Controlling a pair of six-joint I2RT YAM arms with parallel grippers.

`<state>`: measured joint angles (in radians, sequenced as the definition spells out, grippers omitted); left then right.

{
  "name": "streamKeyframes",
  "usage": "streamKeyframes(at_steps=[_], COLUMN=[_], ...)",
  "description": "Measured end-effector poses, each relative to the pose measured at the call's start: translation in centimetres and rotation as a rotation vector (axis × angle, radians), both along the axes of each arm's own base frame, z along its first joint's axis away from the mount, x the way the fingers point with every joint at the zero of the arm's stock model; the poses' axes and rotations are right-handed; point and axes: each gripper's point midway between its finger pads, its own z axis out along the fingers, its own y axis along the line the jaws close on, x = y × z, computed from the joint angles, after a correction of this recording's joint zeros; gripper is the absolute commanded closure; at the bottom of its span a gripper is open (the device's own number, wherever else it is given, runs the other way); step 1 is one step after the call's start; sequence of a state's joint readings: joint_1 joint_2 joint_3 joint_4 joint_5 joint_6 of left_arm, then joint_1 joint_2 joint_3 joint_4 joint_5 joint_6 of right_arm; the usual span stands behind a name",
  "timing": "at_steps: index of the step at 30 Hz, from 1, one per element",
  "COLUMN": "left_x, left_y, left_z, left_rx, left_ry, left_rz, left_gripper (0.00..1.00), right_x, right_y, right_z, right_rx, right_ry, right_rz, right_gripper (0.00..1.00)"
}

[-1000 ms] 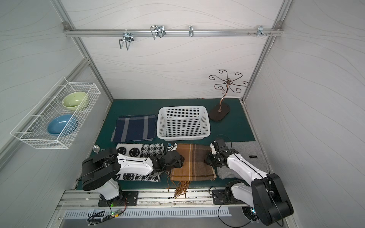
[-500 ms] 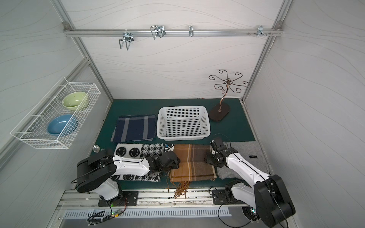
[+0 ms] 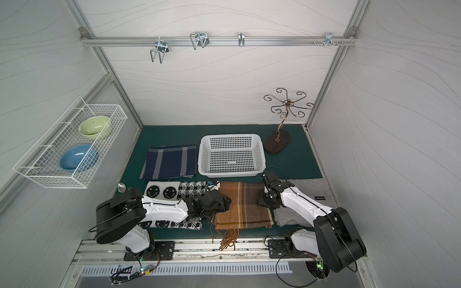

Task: Put the folded scarf in the basket
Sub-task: Pick up the scarf at the center of the board.

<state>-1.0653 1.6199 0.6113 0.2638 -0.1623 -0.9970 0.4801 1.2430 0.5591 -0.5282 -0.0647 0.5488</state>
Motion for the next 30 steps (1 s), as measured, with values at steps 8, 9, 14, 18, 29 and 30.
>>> streamKeyframes(at_steps=[8, 9, 14, 18, 29, 30], left_x=[-0.5, -0.5, -0.9, -1.6, -3.7, -3.7], left_y=[-0.6, -0.5, -0.4, -0.2, -0.1, -0.1], left_z=[-0.6, -0.6, -0.4, 0.2, 5.3, 5.8], left_rx=[-0.011, -0.009, -0.003, 0.003, -0.023, -0.028], left_ry=[0.026, 0.025, 0.035, 0.046, 0.005, -0.004], left_rz=[-0.039, -0.043, -0.062, -0.077, -0.141, -0.14], left_gripper=[1.0, 1.0, 1.0, 1.0, 1.0, 1.0], right_x=[-0.1, -0.1, 0.0, 0.0, -1.8, -1.9], right_y=[1.1, 1.2, 1.5, 1.7, 2.1, 2.1], right_z=[0.1, 0.2, 1.8, 3.9, 6.6, 7.0], right_rx=[0.048, 0.053, 0.091, 0.124, 0.206, 0.213], right_ry=[0.006, 0.004, -0.048, -0.101, -0.132, -0.136], right_rz=[0.042, 0.049, 0.067, 0.081, 0.106, 0.108], right_gripper=[0.98, 1.0, 1.0, 1.0, 1.0, 1.0])
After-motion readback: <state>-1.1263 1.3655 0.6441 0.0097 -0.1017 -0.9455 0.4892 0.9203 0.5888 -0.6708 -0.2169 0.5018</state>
